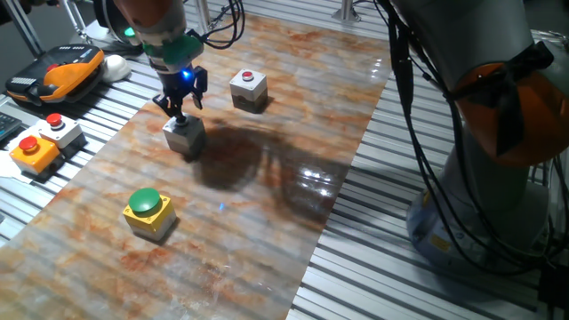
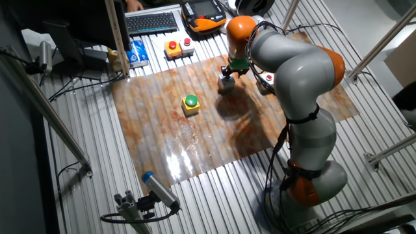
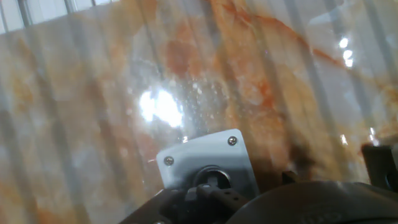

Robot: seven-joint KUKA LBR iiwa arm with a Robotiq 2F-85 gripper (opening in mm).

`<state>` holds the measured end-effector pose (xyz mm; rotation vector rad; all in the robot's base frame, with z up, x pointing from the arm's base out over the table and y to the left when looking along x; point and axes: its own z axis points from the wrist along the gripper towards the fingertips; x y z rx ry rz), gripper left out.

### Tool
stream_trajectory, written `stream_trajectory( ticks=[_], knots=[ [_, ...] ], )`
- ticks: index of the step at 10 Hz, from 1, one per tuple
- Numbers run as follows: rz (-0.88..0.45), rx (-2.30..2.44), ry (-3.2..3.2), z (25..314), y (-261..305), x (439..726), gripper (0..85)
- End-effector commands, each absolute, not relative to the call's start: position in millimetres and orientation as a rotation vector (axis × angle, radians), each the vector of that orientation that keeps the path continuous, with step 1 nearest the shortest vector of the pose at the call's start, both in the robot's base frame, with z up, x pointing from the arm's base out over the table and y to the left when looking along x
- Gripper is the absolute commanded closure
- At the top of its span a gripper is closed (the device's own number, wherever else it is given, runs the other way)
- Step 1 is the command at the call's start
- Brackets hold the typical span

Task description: Press three buttons from left to right in sequence

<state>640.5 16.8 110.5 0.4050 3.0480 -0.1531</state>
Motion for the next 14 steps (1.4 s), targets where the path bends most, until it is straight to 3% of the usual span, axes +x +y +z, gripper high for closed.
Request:
stream_trajectory(
  ticks=[1,5,6,8,9,14],
  knots=[
    [-0.147,0.410,3.038,123.2,16.2,644.2,34.0],
    [-0.086,0.433,3.051,144.6,16.4,647.4,34.0],
    [-0.087,0.436,3.056,148.8,18.1,649.0,51.0],
    [-0.081,0.469,3.055,154.3,32.3,653.2,51.0],
    [-0.037,0.454,3.079,157.3,36.9,654.0,85.0],
    [0.134,0.495,3.030,156.8,70.0,658.4,85.0]
  ],
)
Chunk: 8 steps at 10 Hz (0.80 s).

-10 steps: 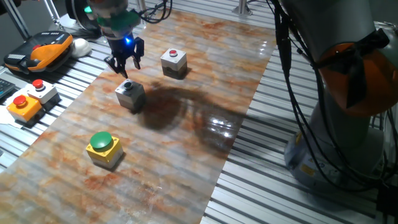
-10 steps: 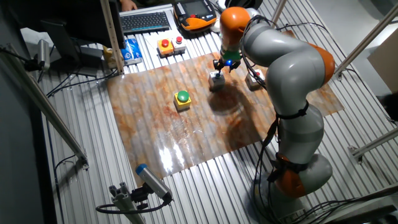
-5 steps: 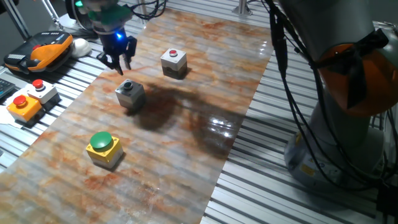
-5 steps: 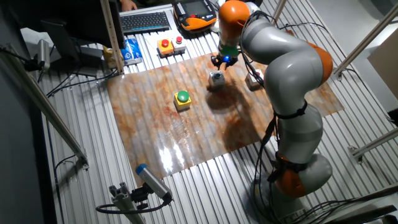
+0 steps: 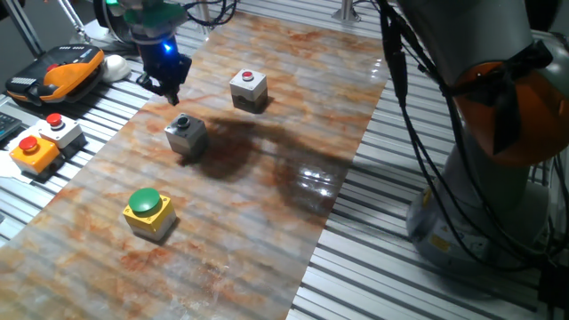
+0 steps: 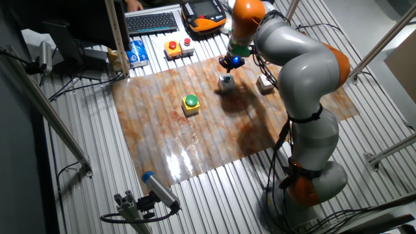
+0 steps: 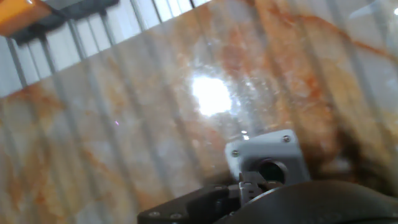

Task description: Press three buttons from left to right in sequence

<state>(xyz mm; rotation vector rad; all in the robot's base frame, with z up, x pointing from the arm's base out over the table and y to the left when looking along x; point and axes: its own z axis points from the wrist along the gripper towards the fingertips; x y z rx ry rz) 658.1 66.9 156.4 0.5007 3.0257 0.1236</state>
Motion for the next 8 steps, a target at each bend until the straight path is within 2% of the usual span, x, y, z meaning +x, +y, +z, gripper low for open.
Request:
stream_trajectory(
  ticks=[1,4,8],
  knots=[
    [0.104,0.526,3.007,155.5,87.8,656.9,85.0],
    [0.076,0.590,2.999,160.0,118.0,649.5,85.0],
    [0.038,0.609,2.977,150.7,134.5,639.9,85.0]
  ],
)
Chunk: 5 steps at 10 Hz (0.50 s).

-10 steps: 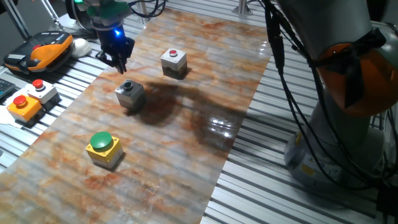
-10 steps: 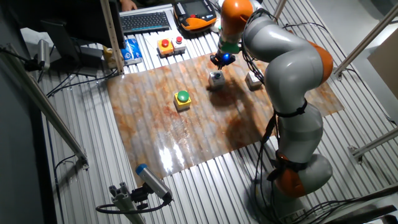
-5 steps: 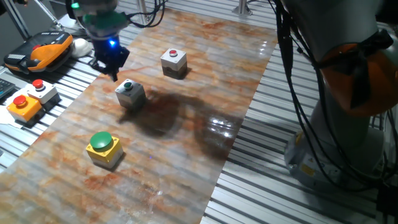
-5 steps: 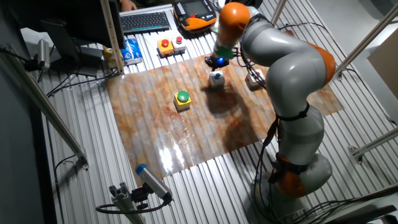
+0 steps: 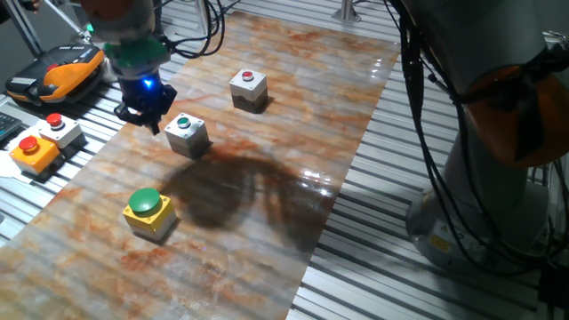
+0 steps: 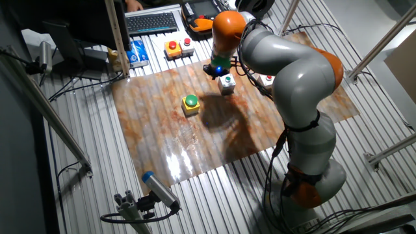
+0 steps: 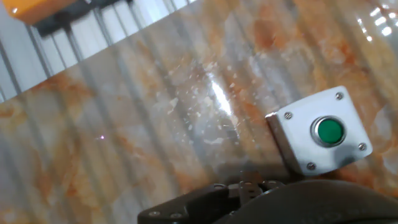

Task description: Press three buttons from left to right in sequence

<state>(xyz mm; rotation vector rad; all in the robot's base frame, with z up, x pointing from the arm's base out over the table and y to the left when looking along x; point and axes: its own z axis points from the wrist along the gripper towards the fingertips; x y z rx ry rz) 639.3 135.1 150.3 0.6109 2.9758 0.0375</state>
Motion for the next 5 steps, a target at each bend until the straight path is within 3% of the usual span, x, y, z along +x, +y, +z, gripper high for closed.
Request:
stream_trajectory(
  ticks=[1,5],
  knots=[
    [0.030,0.616,2.973,148.7,137.5,637.3,85.0],
    [-0.012,0.628,2.955,143.0,148.2,627.7,85.0]
  ],
)
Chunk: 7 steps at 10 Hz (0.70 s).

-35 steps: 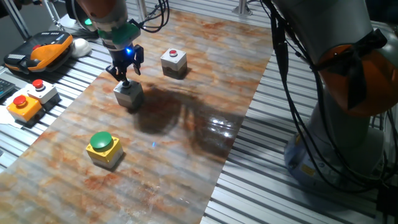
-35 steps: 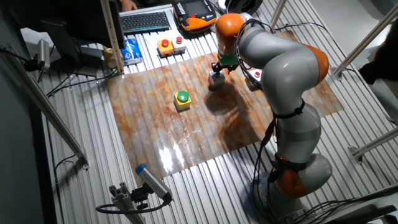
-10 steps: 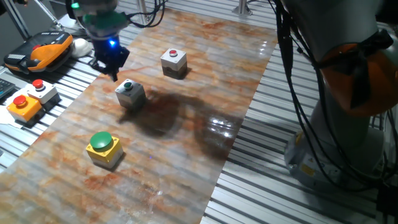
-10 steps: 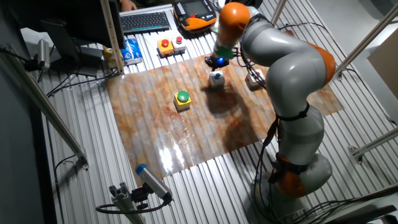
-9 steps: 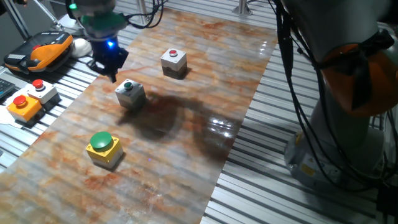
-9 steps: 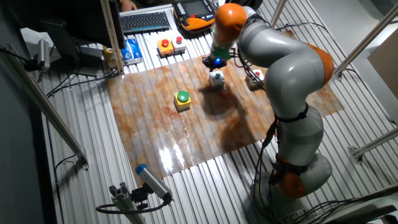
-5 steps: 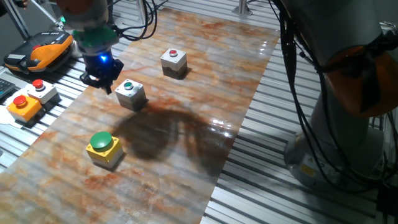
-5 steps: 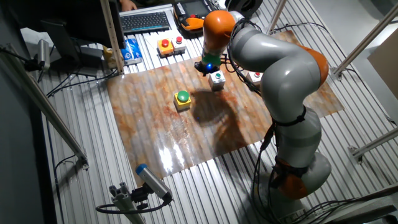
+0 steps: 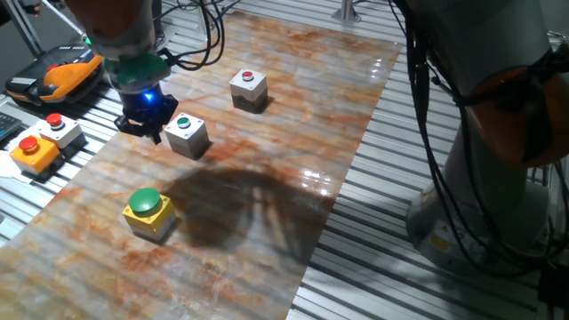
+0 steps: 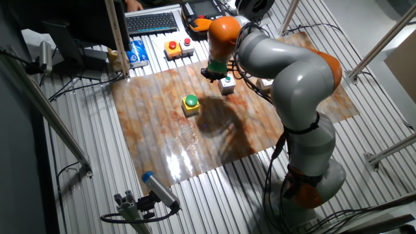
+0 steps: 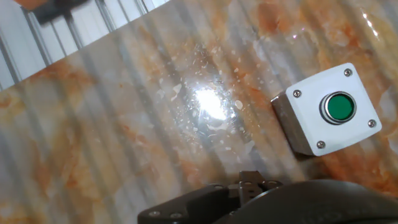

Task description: Press three buttons from left to right in sequence

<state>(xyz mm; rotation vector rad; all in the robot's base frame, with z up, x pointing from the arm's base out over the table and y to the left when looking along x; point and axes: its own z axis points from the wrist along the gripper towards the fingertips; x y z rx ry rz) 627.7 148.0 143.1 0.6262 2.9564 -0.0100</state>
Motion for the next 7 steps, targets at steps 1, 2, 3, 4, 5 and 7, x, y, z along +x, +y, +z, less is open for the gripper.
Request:
stream_trajectory(
  ticks=[1,2,3,4,5,7],
  knots=[
    [-0.016,0.626,2.956,142.9,147.8,627.8,85.0],
    [-0.026,0.622,2.955,142.9,147.8,627.8,85.0],
    [-0.021,0.621,2.953,142.9,147.8,627.8,85.0],
    [-0.039,0.624,2.951,142.9,147.8,627.8,85.0],
    [-0.066,0.617,2.953,142.9,147.8,627.8,85.0],
    [0.001,0.519,2.990,142.9,147.8,627.8,85.0]
  ],
)
